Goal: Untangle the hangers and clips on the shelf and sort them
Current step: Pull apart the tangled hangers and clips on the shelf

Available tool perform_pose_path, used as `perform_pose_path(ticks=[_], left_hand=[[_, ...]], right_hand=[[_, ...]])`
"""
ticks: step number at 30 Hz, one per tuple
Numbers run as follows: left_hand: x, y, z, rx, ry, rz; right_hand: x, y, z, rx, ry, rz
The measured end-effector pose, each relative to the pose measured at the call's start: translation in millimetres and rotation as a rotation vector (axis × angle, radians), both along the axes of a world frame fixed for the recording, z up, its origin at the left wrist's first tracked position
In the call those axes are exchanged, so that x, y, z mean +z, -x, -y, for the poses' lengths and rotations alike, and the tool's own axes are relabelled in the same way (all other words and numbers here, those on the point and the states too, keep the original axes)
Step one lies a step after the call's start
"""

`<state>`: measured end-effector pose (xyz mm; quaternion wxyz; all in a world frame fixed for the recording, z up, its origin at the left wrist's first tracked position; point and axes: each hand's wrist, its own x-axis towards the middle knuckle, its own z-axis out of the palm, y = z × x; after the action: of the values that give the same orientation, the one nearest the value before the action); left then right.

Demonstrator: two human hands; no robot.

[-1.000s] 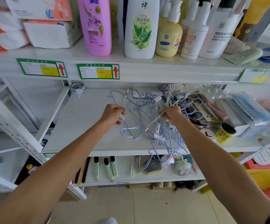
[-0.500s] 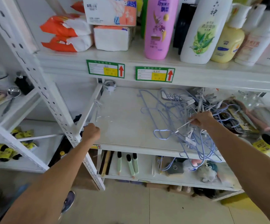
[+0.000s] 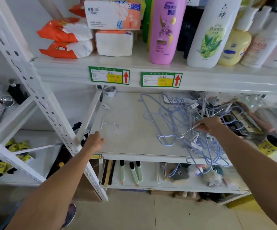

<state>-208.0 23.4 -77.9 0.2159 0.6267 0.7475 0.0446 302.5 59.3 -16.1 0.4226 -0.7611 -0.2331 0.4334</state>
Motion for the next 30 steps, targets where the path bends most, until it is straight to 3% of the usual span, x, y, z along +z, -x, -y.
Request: perform_pose_path(ticks=[5,8,12,15,17,21,23,27,30], left_hand=[[5,-8,-4,0.042,0.009,-0.097],[14,-19,0,0.145,-0.076,-0.238],[25,-51,-4,0.068,-0.23,-0.387],[37,-102,-14,-0.042,-0.274,-0.105],[45,-144,-17,-0.089,-0.131,0.211],[28,-219,-26,0.005,0.159,0.636],[30,-252,-20,0.003,0.239,0.727],[25,-274,-20,-0.022,0.204,0.692],[18,-274,-30,-0.018,0.254,0.765]], right_hand=[[3,2,0,0.011,0.009,0.034],[8,0,-4,-0.038,-0.027,-0.025],[7,-6,-10,-0.03,-0.045,-0.023],[4,-13,-15,-0.08,-0.07,-0.09],[0,-20,-19,-0.089,-0.056,-0.091],[0,-24,-14,-0.119,-0.048,-0.104],[0,-29,-15,-0.146,-0.077,-0.12],[0,-39,-22,-0.18,-0.097,-0.157],[1,-46,-26,-0.193,-0.127,-0.141]])
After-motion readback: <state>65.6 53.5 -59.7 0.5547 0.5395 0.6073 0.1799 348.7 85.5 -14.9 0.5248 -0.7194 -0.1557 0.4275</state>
